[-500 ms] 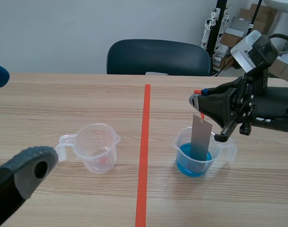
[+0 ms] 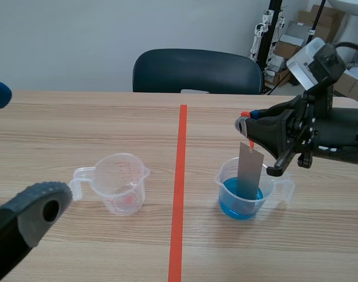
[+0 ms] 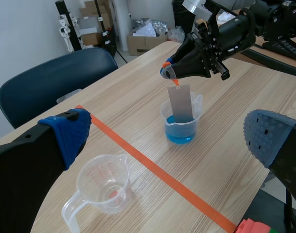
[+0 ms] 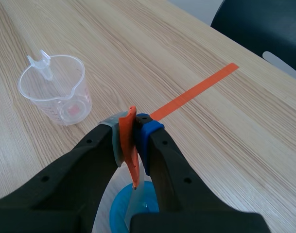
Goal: Do the redox reaction experiment. hold the plate still in the solution
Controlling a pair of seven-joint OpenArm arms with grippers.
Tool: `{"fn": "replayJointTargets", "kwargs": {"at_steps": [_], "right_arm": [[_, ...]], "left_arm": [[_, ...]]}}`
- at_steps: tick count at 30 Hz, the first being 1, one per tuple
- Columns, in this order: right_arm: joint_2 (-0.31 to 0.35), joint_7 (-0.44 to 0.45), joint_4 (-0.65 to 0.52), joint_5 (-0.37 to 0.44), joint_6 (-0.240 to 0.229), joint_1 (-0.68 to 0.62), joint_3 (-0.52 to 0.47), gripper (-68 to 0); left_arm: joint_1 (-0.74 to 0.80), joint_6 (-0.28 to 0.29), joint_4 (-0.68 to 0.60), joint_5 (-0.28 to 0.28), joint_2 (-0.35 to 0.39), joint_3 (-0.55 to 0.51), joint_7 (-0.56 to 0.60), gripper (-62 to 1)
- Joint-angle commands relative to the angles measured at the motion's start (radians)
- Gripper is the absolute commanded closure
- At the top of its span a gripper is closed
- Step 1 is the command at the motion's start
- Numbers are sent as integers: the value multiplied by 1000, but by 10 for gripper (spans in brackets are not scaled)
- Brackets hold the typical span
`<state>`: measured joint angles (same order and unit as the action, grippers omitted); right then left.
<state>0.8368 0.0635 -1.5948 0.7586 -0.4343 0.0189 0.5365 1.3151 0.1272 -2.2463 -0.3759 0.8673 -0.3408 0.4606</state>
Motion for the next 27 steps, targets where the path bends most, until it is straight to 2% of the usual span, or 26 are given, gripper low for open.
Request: {"fn": "replayJointTargets", "kwargs": {"at_steps": [1, 27], "right_arm": [[5, 3, -10, 4, 0, 8, -12, 0], [5, 11, -10, 5, -1, 8, -12, 0]], "left_arm": [[2, -2, -19, -6, -7, 0, 14, -623], [2, -2, -18, -6, -7, 0, -7, -623]]}}
